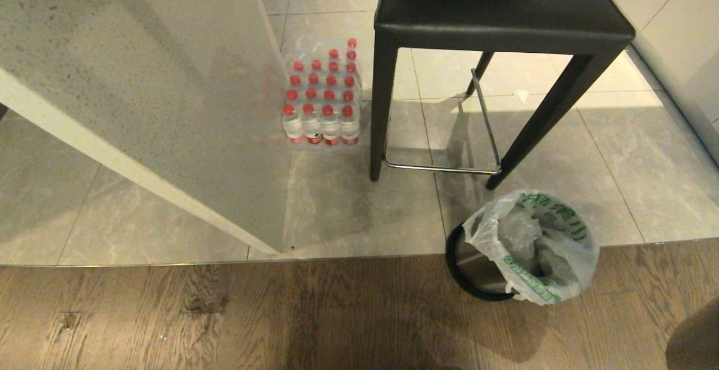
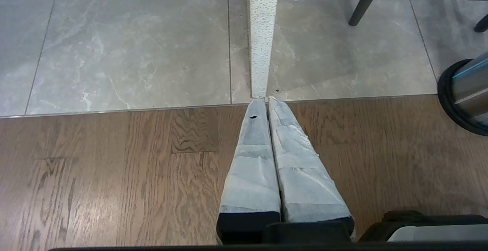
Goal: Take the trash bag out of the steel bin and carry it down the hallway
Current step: Place the outer trash can on the ground
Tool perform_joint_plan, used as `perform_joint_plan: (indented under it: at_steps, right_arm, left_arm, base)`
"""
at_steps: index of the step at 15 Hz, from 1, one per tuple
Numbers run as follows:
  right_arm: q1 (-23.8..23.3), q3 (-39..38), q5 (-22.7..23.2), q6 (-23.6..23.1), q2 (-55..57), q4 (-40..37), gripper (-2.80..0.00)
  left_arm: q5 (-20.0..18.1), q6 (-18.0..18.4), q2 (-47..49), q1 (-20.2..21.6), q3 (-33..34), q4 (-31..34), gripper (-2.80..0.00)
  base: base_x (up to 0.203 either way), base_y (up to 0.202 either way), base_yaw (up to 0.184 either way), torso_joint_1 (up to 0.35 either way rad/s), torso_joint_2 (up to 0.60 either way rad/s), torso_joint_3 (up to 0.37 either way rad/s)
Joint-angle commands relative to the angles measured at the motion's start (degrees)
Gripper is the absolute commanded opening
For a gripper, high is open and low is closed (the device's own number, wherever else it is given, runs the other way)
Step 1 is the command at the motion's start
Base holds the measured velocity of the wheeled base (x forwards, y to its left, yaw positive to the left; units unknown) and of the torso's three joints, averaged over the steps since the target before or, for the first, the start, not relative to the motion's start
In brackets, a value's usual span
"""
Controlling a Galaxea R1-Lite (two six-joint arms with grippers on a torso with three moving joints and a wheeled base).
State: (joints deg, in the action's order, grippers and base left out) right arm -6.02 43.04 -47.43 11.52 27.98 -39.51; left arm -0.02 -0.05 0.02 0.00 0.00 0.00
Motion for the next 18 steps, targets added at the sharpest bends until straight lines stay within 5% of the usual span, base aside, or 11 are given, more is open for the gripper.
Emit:
perform_joint_plan:
  at_steps: [1, 4, 7, 13, 18]
  right_arm:
    - [-3.22, 0.43, -3.68, 8.94, 11.51, -0.78, -2.8]
    - [-7.53, 1.42, -7.55, 23.22, 24.94, -0.91, -2.8]
    - [-14.11, 3.88, -8.87, 31.03, 36.55, -0.33, -2.8]
    - [-24.96, 8.55, -8.6, 32.74, 56.94, 11.72, -2.8]
    - [-26.88, 16.26, -6.39, 32.75, 76.36, 26.73, -2.8]
  left_arm:
    - [0.02, -0.04, -0.02, 0.0, 0.0, 0.0, -2.8]
    - [0.02, -0.04, -0.02, 0.0, 0.0, 0.0, -2.8]
    - [0.02, -0.04, -0.02, 0.0, 0.0, 0.0, -2.8]
    - [0.05, -0.04, -0.02, 0.0, 0.0, 0.0, -2.8]
    - [0.02, -0.04, -0.02, 0.0, 0.0, 0.0, -2.8]
  base:
    - [0.0, 0.0, 0.0, 0.0, 0.0, 0.0]
    - [0.0, 0.0, 0.0, 0.0, 0.0, 0.0]
    - [0.0, 0.0, 0.0, 0.0, 0.0, 0.0]
    - [0.0, 0.0, 0.0, 0.0, 0.0, 0.0]
    - [0.0, 0.0, 0.0, 0.0, 0.0, 0.0]
